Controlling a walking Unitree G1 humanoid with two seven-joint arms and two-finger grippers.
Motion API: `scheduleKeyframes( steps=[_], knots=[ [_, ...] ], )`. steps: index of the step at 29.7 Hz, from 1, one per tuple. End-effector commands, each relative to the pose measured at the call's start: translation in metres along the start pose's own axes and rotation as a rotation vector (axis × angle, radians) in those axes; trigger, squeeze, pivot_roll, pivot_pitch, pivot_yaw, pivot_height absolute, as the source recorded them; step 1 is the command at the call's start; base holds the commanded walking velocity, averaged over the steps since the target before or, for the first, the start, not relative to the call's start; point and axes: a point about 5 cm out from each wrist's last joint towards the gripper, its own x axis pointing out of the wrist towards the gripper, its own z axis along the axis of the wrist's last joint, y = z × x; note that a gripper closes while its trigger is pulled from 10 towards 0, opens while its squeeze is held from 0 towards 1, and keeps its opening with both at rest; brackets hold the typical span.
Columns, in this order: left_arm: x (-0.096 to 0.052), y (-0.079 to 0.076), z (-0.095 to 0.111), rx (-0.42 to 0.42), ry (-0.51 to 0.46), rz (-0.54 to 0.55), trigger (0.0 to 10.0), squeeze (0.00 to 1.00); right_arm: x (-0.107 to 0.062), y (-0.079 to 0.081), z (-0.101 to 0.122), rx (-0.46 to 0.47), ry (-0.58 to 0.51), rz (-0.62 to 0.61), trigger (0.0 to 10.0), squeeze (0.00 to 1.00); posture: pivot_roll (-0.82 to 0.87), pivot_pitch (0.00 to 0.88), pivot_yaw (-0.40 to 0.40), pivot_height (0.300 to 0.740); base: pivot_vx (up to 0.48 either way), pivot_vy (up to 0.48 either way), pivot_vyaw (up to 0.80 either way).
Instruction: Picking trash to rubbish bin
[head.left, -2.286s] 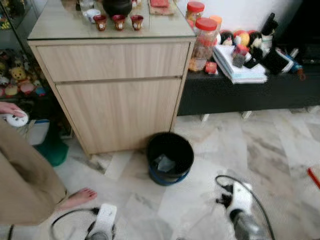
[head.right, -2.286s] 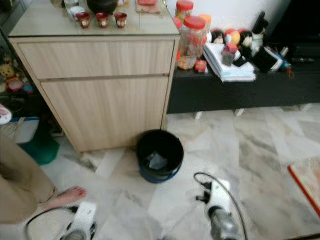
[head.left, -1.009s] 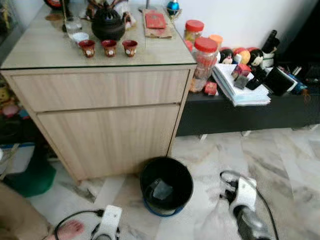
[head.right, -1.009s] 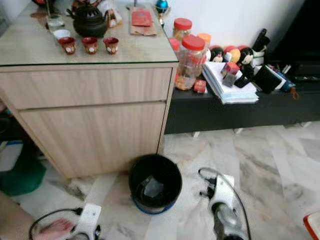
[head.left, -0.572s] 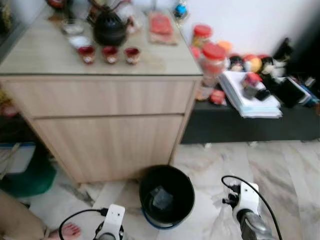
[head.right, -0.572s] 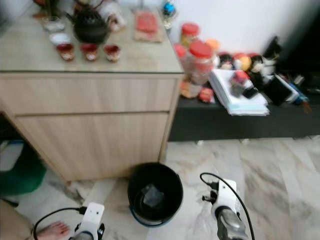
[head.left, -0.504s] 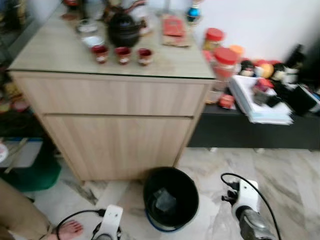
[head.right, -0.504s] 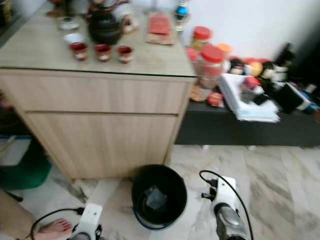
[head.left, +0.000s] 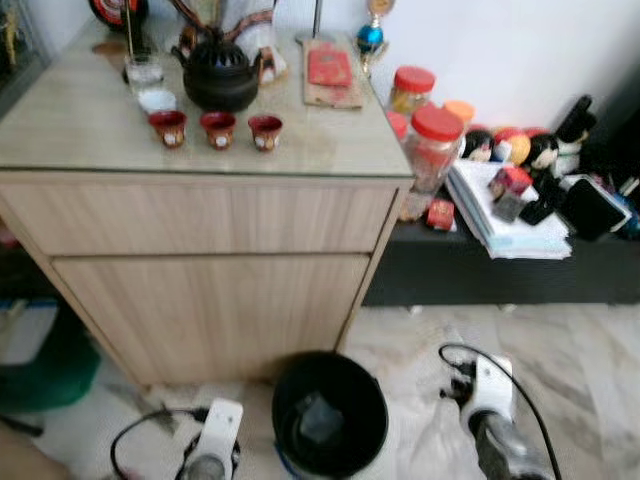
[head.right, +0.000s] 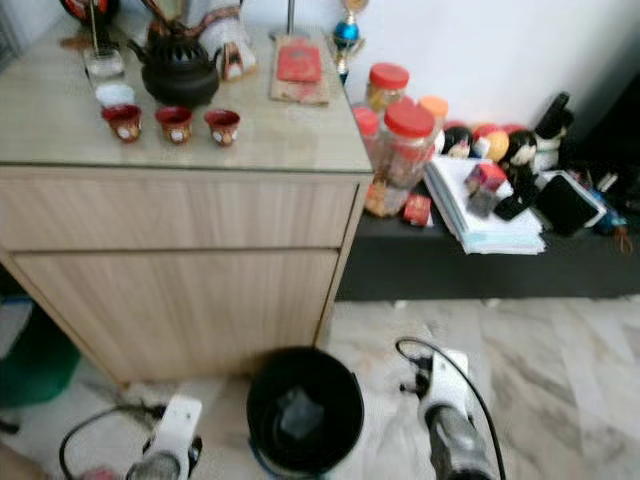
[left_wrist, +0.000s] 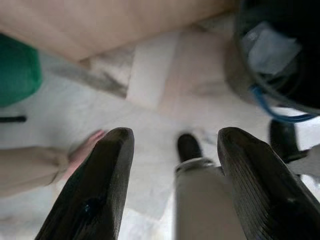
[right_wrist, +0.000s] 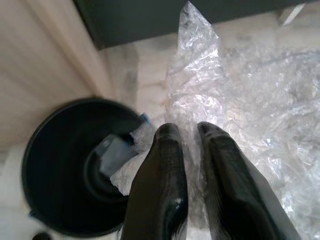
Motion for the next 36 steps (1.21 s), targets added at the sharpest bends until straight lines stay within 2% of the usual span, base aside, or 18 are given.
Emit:
scheduleKeyframes(
  steps=[1, 2, 4, 6, 8, 9, 10, 20, 30, 31, 32, 33, 35, 36],
  knots=[
    [0.000, -0.004, 0.001, -0.028, 0.001, 0.007, 10.0, 0.00, 0.000, -0.004, 0.002, -0.004, -0.003, -0.004, 10.0, 0.00, 0.03, 0.162, -0.143, 0.740, 0.000, 0.000, 0.00],
    [0.000, -0.004, 0.001, -0.028, 0.001, 0.007, 10.0, 0.00, 0.000, -0.004, 0.002, -0.004, -0.003, -0.004, 10.0, 0.00, 0.03, 0.162, -0.143, 0.740, 0.000, 0.000, 0.00],
    [0.001, -0.004, 0.005, -0.041, -0.007, 0.002, 10.0, 0.00, 0.003, 0.007, 0.012, -0.097, -0.026, 0.062, 10.0, 0.00, 0.03, 0.163, -0.142, 0.740, 0.000, 0.000, 0.00],
    [0.001, -0.004, 0.005, -0.042, -0.006, -0.001, 10.0, 0.00, 0.004, 0.011, 0.015, -0.110, -0.038, 0.084, 10.0, 0.00, 0.03, 0.166, -0.141, 0.740, 0.000, 0.000, 0.00],
    [0.001, -0.004, 0.007, -0.051, -0.013, -0.007, 10.0, 0.00, 0.008, 0.029, 0.026, -0.223, -0.052, 0.183, 10.0, 0.00, 0.03, 0.166, -0.140, 0.740, 0.000, 0.000, 0.00],
    [0.001, -0.004, 0.007, -0.051, -0.013, -0.007, 10.0, 0.00, 0.008, 0.029, 0.026, -0.223, -0.052, 0.183, 10.0, 0.00, 0.03, 0.166, -0.140, 0.740, 0.000, 0.000, 0.00],
    [0.001, -0.004, 0.007, -0.052, -0.014, -0.008, 10.0, 0.00, 0.009, 0.036, 0.030, -0.264, -0.062, 0.220, 10.0, 0.00, 0.03, 0.168, -0.141, 0.740, 0.000, 0.000, 0.00],
    [0.000, -0.004, 0.005, -0.071, -0.010, -0.002, 10.0, 0.00, 0.013, 0.071, 0.054, -0.294, -0.131, 0.316, 10.0, 0.00, 0.05, 0.167, -0.148, 0.740, 0.000, 0.000, 0.00],
    [0.000, -0.005, 0.003, -0.080, -0.007, -0.003, 10.0, 0.00, 0.014, 0.069, 0.064, -0.231, -0.155, 0.271, 10.0, 0.00, 0.05, 0.178, -0.151, 0.740, 0.000, 0.000, 0.00],
    [0.000, -0.005, 0.003, -0.079, -0.006, -0.004, 10.0, 0.00, 0.014, 0.069, 0.064, -0.229, -0.157, 0.269, 10.0, 0.45, 0.05, 0.178, -0.151, 0.740, 0.000, 0.000, 0.00],
    [0.000, -0.005, 0.003, -0.079, -0.006, -0.004, 10.0, 0.00, 0.014, 0.069, 0.064, -0.229, -0.157, 0.269, 10.0, 0.45, 0.05, 0.178, -0.151, 0.740, 0.000, 0.000, 0.00],
    [0.000, -0.006, 0.002, -0.079, -0.006, -0.004, 10.0, 0.00, 0.015, 0.068, 0.065, -0.224, -0.160, 0.266, 10.0, 0.91, 0.05, 0.178, -0.151, 0.740, 0.000, 0.000, 0.00],
    [0.000, -0.006, 0.003, -0.079, -0.005, -0.005, 10.0, 0.00, 0.015, 0.067, 0.065, -0.221, -0.162, 0.260, 10.0, 0.95, 0.05, 0.179, -0.152, 0.740, 0.000, 0.000, 0.00],
    [0.000, -0.006, 0.003, -0.080, -0.006, -0.006, 10.0, 0.00, 0.015, 0.066, 0.065, -0.213, -0.164, 0.257, 10.0, 1.00, 0.05, 0.179, -0.152, 0.740, 0.000, 0.000, 0.00]
  ],
)
